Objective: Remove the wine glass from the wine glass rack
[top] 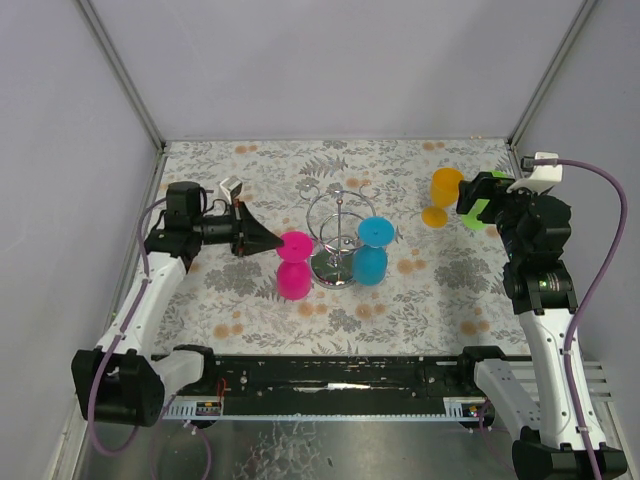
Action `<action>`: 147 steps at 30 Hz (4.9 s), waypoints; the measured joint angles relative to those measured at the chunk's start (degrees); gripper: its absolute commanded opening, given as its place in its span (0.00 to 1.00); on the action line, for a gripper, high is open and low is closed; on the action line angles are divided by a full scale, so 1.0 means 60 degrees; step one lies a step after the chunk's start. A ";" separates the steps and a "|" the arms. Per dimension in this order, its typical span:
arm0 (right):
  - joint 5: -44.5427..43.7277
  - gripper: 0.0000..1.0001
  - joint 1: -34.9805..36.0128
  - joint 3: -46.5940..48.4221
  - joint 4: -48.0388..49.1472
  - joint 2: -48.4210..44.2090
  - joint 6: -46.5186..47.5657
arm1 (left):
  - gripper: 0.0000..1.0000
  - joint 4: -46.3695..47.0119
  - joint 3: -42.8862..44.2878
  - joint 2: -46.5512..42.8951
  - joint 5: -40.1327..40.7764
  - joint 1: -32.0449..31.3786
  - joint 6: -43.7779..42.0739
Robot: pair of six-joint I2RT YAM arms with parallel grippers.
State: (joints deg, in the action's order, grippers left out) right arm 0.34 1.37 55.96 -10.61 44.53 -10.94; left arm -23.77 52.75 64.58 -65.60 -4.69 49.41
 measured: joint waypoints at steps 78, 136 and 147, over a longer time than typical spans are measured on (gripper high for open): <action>0.7475 0.94 -0.1351 0.6455 -0.8164 0.4211 -0.2157 | 0.00 -0.1967 0.8269 0.4677 0.9194 -1.0754 -1.8312; -0.1814 0.68 -0.1308 -0.3213 0.1610 -0.0113 0.1107 | 1.00 -0.1461 1.2429 0.6065 0.8950 -0.6116 -0.8717; -0.1803 0.70 -0.1308 -0.5249 0.5322 0.1093 0.0725 | 1.00 -0.1603 1.0593 0.4878 0.7632 -0.4994 -0.7278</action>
State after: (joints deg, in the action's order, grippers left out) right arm -10.48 -6.48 24.47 21.32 51.09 -6.59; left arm -33.39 116.31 93.84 -19.81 -34.65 5.74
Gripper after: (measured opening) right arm 0.827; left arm 0.997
